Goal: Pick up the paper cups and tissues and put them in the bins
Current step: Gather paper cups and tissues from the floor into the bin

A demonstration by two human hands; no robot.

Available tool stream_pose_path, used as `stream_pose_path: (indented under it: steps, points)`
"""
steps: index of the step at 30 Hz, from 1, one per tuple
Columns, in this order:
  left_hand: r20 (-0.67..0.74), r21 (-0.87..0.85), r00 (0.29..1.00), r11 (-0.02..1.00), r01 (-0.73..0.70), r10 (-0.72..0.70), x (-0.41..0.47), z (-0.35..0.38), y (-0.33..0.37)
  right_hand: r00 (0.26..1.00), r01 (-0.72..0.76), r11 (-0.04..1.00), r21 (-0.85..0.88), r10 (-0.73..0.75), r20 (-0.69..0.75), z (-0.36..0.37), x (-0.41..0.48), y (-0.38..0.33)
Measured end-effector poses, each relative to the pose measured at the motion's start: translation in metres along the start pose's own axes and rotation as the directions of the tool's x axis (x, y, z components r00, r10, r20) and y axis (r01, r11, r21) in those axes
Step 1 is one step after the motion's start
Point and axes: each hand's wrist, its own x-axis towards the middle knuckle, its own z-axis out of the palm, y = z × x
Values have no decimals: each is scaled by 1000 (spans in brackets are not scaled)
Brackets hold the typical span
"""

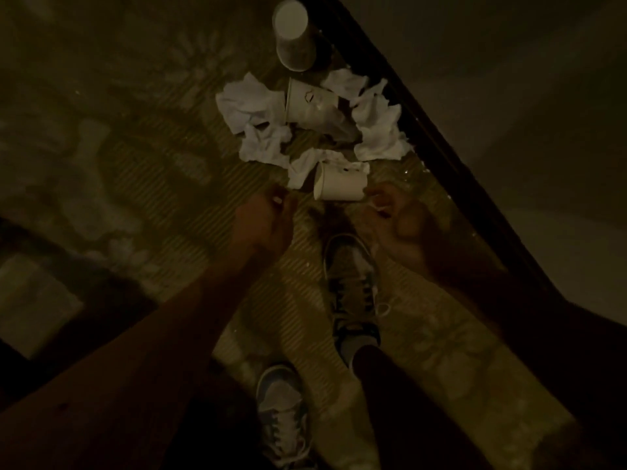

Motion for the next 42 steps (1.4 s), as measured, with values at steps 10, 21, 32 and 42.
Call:
stream_pose_path:
  steps: [10,21,32,42]
  points:
    - [-45,-41,992,992,-118,117,107,53,-22,877,287,832,-475,-428,-220,0,120,11]
    - [-300,-208,908,909,-361,292,128,67,-32,813,341,805,-485,-512,-278,-9,176,49]
    - [-324,-369,814,728,-578,482,113,38,11,889,443,896,12,-438,-135,-29,131,34]
    - [-103,-670,844,590,-450,526,87,58,19,975,170,838,518,-220,35,11,108,-16]
